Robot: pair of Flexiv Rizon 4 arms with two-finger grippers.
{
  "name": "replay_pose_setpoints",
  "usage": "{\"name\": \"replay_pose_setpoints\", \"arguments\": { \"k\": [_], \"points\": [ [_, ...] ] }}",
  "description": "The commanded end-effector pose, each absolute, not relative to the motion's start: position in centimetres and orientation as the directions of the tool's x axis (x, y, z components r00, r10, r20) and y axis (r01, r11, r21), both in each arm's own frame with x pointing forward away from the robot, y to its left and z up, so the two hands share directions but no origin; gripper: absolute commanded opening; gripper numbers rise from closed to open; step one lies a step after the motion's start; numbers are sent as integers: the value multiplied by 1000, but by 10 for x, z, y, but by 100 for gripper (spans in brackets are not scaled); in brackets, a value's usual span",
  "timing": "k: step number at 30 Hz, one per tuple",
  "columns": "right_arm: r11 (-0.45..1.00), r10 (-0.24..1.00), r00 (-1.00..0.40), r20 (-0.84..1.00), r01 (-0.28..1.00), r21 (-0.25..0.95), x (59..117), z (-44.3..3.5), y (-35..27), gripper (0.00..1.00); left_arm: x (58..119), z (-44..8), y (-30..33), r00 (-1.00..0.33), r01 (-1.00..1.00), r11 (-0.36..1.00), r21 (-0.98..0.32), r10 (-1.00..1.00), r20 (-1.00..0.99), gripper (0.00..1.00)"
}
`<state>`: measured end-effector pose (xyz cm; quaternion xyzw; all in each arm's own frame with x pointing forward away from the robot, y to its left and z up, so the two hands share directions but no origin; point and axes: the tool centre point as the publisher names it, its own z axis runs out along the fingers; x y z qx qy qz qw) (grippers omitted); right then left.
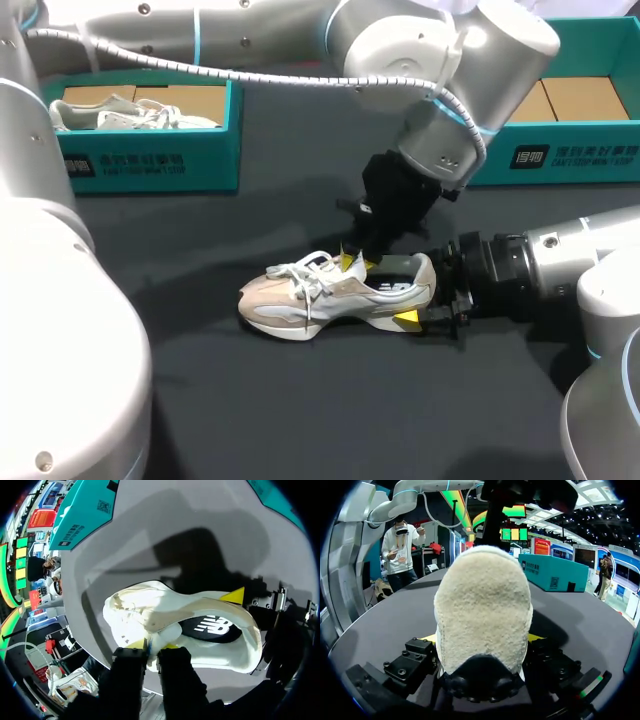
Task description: Take the shoe out of the shoebox, open the shoe tongue, remove and reinsert the insole, then place the shoe into the shoebox
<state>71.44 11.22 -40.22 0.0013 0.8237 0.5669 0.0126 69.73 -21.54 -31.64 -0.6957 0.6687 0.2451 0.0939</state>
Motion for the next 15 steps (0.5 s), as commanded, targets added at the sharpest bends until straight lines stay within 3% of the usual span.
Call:
{"name": "replay_pose_setpoints", "arguments": {
  "k": [1,15],
  "points": [
    [361,18,-1000,-20,-12,933,716,-404,115,0,695,-312,-209,-4,-979,-87,186,-898,-441,0],
    [361,18,-1000,-20,-12,933,716,-404,115,0,688,-285,-173,100,-979,-129,157,-979,-177,0]
  ]
}}
